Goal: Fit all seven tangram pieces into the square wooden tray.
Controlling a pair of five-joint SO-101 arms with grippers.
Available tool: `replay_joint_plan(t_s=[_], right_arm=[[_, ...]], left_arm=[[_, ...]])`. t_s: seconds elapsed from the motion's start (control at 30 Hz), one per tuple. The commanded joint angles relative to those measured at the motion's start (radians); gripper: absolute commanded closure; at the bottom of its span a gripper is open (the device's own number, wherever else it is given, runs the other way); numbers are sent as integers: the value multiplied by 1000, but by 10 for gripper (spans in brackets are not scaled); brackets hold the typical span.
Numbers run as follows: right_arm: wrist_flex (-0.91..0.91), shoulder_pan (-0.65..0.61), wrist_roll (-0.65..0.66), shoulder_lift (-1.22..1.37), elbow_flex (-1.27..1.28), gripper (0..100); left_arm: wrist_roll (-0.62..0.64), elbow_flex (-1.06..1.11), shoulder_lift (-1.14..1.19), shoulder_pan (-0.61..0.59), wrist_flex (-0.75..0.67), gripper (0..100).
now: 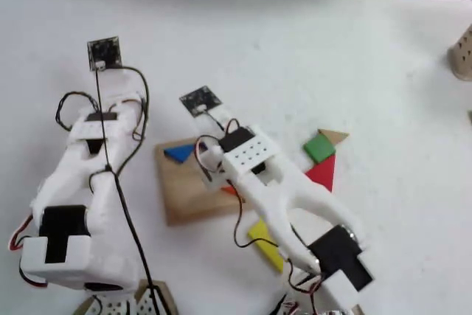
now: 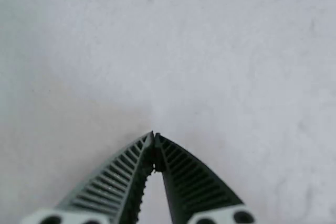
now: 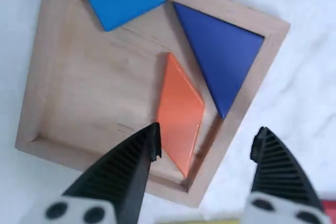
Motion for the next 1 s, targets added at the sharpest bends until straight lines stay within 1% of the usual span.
replay_joint_plan(t_s=[0.0, 0.1, 0.17, 0.27, 0.3, 0.37, 0.43, 0.5, 0.63, 0.67, 0.77, 0.97], right_arm=[[111, 53, 34, -142, 2, 741], [139, 170, 98, -257, 72, 812], [84, 268, 141, -331, 161, 872], [-53, 394, 183, -420, 295, 981], [-94, 433, 184, -453, 331, 987], [-153, 498, 175, -504, 379, 965], [-200, 529, 175, -542, 408, 965], [-246, 532, 175, -562, 440, 965], [-366, 542, 175, -562, 503, 961], [-397, 555, 175, -562, 517, 961], [-450, 579, 175, -562, 537, 960], [-453, 645, 175, -562, 537, 960]], left_arm=[[-8, -40, -5, -2, -5, 976], [-8, -37, -5, 1, -3, 976], [-8, -35, -5, 5, -3, 976], [-8, -32, -5, 18, 2, 976], [-8, -32, -5, 18, 2, 976], [-8, -32, -10, 18, 5, 977], [-8, -31, -15, 13, 6, 977], [-8, -31, -36, 7, 20, 977], [-8, -18, -163, 28, 180, 977], [-8, 2, -200, 44, 204, 977], [-8, 104, -298, 105, 209, 977], [-8, 301, -449, 286, 209, 976]])
